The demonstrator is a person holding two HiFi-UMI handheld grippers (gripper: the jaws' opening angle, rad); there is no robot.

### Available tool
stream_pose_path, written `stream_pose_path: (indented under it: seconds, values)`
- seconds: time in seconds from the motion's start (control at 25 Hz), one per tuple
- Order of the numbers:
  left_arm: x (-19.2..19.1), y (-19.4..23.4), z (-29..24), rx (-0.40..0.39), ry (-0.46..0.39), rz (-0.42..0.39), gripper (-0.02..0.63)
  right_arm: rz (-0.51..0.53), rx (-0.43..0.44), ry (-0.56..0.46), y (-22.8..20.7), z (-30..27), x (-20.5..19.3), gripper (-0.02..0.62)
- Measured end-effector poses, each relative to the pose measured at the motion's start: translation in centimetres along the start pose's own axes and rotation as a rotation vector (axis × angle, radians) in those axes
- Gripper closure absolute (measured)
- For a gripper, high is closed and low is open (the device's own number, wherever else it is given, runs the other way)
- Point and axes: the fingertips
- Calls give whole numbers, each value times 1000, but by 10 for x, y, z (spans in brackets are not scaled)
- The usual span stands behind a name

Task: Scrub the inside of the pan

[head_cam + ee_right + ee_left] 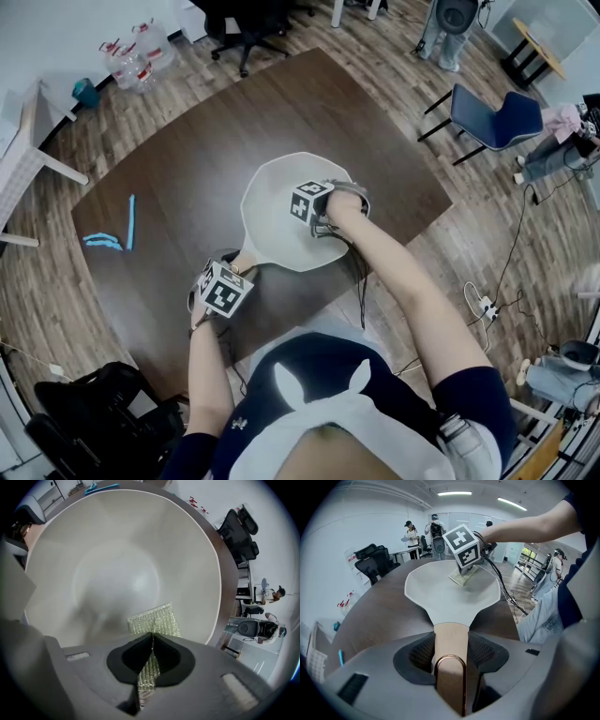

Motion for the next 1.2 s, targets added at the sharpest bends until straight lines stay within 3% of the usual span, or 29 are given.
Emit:
stream_pose_path:
  seconds: [0.72,1.2]
  values:
    - [1,-1,0,10,2,3,384,68,124,89,37,3,-15,586]
    - [2,-4,0,10,5,21,383,120,158,110,59,11,-19,586]
Point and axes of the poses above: the fingertips, and each gripper's own axes: z backward along the fingers, y to its left, x out of its top, and after that the axes turned 15 degrees about -y, right-handed
